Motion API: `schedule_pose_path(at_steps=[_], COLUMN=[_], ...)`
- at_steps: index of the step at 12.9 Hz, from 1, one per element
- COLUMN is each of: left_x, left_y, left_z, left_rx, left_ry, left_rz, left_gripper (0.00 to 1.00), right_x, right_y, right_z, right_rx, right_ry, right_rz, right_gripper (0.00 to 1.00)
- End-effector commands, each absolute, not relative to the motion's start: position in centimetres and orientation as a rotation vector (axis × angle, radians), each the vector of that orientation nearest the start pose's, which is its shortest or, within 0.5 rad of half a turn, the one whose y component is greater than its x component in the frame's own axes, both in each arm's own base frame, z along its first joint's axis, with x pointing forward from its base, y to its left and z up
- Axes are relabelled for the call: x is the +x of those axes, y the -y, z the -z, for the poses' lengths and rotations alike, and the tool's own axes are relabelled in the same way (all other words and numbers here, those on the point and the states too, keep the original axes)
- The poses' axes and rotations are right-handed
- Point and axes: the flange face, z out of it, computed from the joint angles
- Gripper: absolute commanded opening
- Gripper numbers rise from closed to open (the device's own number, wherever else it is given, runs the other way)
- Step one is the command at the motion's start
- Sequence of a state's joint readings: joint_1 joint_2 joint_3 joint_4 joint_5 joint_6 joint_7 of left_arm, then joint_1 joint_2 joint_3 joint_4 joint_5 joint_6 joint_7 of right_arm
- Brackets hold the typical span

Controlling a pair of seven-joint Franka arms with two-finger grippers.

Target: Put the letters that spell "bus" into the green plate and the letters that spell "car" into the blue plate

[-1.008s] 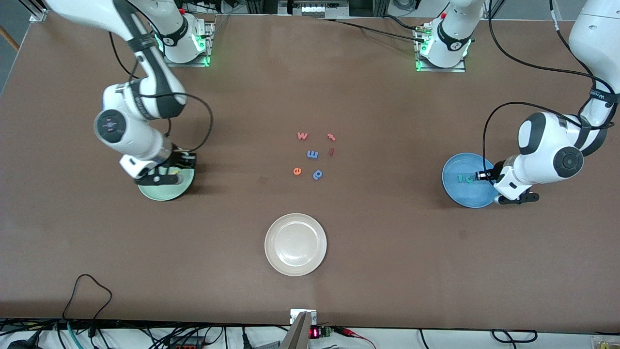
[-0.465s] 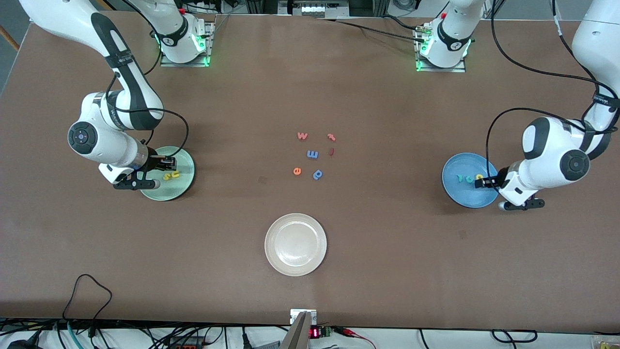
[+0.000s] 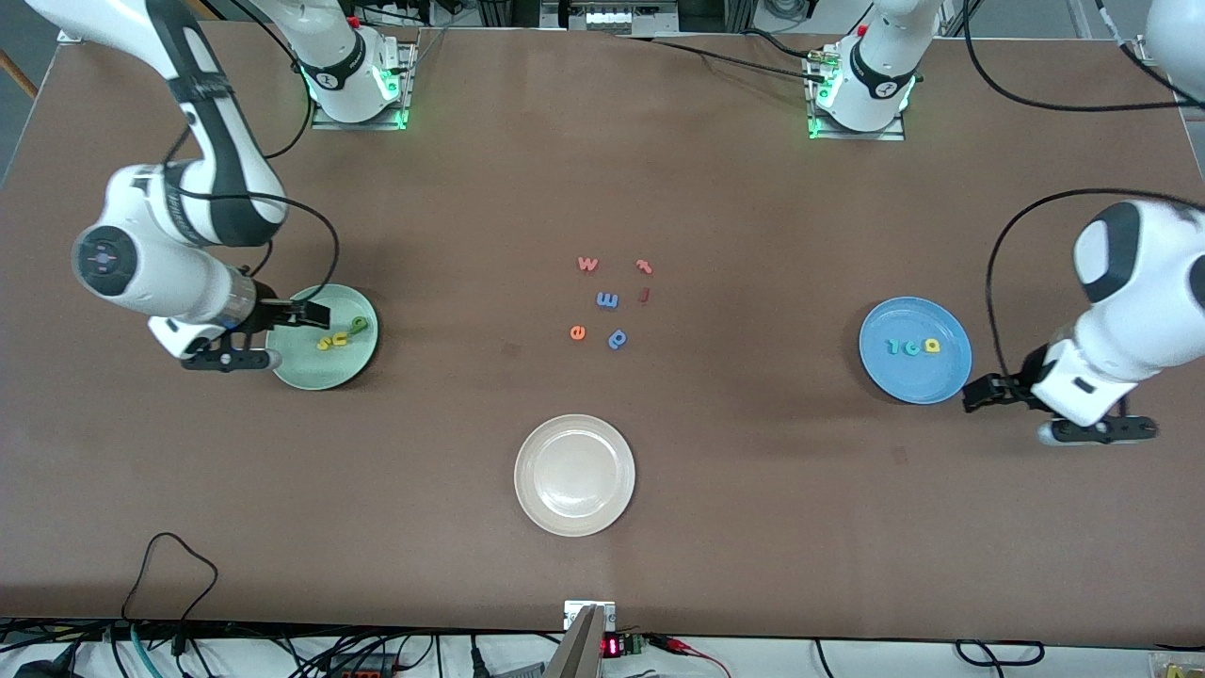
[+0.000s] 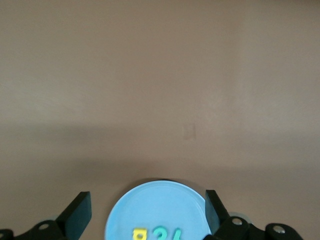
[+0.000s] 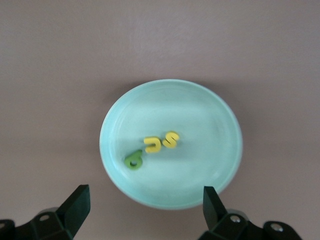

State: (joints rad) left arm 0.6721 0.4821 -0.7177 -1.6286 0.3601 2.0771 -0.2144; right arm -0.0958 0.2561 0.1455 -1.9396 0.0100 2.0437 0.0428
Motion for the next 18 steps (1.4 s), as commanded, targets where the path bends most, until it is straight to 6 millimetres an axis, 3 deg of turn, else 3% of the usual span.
schedule_pose_path(at_steps=[1, 4, 5, 7, 9, 13, 18], left_x=[68.6, 68.5, 68.4, 68.8, 68.3, 65.1, 59.6], left_y=[-4.8, -2.6, -2.9, -3.6, -3.2, -2.6, -1.9], left_z=[-46.4, -49.4, -49.7, -52.3, -52.5, -57.5, -58.2], left_rx=[-3.123, -3.118, -3.126, -3.163, -3.19, -3.14, -3.146], left_ry=[0.116, -0.033, -0.056, 0.035, 0.126, 0.072, 0.085], left_rz=[0.149, 0.194, 0.19, 0.211, 0.074, 0.102, -0.034], left_gripper=[1.0, 1.0, 1.0, 1.0, 1.0, 1.0, 1.0], right_x=[59.5, 59.0, 58.7, 58.5, 58.3, 57.5, 57.4], right_y=[-0.4, 1.9, 2.6, 3.3, 3.9, 3.7, 3.7], right_z=[-42.9, -51.5, -54.2, -58.1, -58.9, -58.8, -57.5], right_rx=[-3.098, -3.114, -3.121, -3.131, -3.127, -3.133, -3.134], right_ry=[-0.043, -0.107, -0.123, -0.14, -0.161, -0.161, -0.164], right_rz=[-0.209, -0.127, -0.12, -0.087, -0.081, -0.13, -0.156], right_gripper=[1.0, 1.0, 1.0, 1.0, 1.0, 1.0, 1.0])
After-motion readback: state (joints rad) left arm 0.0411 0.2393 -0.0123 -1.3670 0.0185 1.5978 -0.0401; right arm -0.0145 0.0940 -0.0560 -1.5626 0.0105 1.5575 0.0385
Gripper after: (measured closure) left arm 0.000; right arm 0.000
